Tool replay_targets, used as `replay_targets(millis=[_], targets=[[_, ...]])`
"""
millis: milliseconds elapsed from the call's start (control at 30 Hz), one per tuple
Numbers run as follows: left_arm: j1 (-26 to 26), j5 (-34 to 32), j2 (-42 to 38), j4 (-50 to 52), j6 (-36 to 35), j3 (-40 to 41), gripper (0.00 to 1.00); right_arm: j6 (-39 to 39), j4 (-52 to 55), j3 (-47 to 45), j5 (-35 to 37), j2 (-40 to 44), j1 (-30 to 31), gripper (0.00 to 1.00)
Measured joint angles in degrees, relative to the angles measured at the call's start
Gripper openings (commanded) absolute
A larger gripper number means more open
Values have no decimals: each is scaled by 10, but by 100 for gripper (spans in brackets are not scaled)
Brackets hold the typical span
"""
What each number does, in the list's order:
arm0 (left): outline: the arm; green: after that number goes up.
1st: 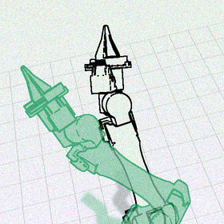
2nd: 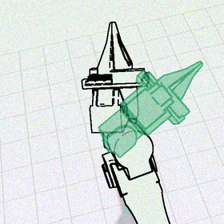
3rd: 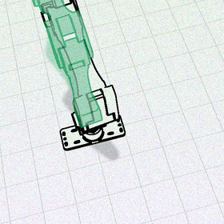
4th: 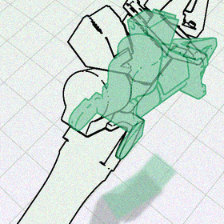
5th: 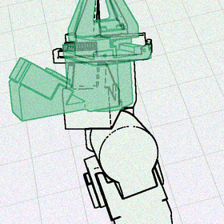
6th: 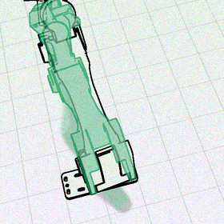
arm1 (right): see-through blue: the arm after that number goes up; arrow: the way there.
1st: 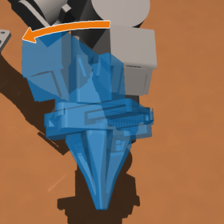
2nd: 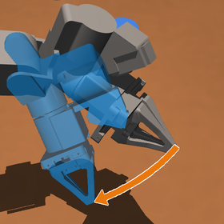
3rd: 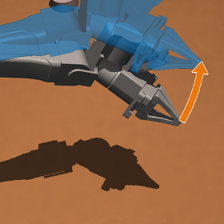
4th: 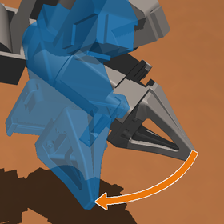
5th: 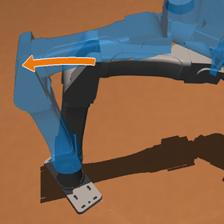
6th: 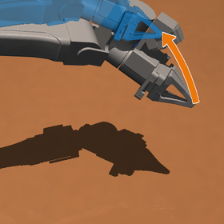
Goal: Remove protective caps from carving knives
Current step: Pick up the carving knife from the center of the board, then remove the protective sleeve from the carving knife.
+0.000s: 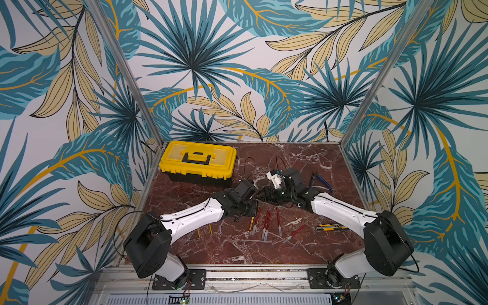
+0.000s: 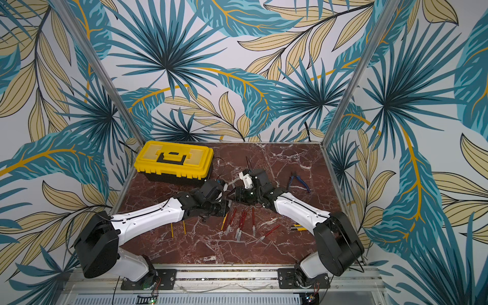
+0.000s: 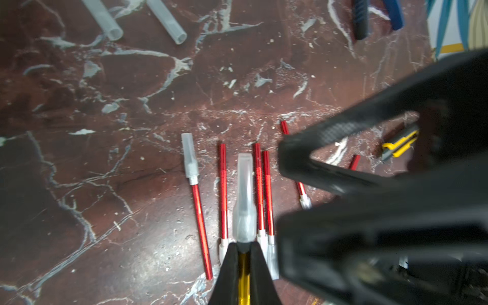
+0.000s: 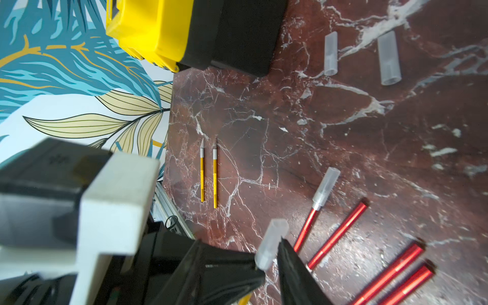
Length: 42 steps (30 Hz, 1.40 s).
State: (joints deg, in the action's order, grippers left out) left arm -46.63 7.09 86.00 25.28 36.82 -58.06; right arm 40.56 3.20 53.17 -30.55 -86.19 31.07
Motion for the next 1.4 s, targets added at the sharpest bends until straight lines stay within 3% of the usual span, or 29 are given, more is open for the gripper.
replay_targets(millis=[367, 767, 900, 967, 1067, 1267, 1400], targets=[[1, 11, -19, -5, -5, -1, 0, 12, -4, 1, -8, -20, 3, 46], [11, 19, -28, -3, -4, -1, 0, 48, -51, -14, -12, -20, 17, 27], [14, 21, -29, -2, -4, -1, 1, 56, -60, -23, -9, -20, 18, 13], [15, 22, -29, -1, -4, -1, 6, 59, -64, -25, -7, -20, 18, 7], [17, 23, -31, 0, -2, -1, 21, 64, -71, -27, -9, -20, 18, 0], [19, 24, -38, -2, 0, -1, 51, 72, -96, -24, -17, -28, 23, 0], [20, 23, -45, -2, 1, -1, 55, 74, -100, -12, -21, -43, 20, 0]])
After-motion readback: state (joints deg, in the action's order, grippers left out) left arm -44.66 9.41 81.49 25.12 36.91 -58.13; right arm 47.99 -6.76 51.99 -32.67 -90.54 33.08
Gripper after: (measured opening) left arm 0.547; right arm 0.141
